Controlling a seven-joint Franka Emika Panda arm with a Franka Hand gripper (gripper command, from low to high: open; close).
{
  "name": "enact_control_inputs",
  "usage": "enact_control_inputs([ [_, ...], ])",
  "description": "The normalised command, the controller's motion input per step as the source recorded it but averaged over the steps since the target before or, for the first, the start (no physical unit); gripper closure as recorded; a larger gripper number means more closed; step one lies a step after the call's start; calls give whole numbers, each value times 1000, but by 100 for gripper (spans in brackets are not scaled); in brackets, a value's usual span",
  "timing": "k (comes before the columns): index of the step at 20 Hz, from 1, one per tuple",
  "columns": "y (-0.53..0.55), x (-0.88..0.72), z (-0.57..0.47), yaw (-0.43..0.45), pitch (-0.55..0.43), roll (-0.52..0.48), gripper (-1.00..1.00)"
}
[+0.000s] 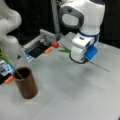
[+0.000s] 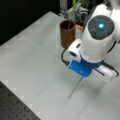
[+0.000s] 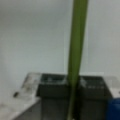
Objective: Flower insertion into a vase
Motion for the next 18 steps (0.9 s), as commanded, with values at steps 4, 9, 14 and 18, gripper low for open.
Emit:
enact_control_inputs([
  [4,-425,-616,201,-34,-184,199,100],
  [9,-254,-470,40,-56,-108,187,100],
  [14,-188,-346,61,8,-24,184,100],
  [18,-201,-268,74,43,5,179,100],
])
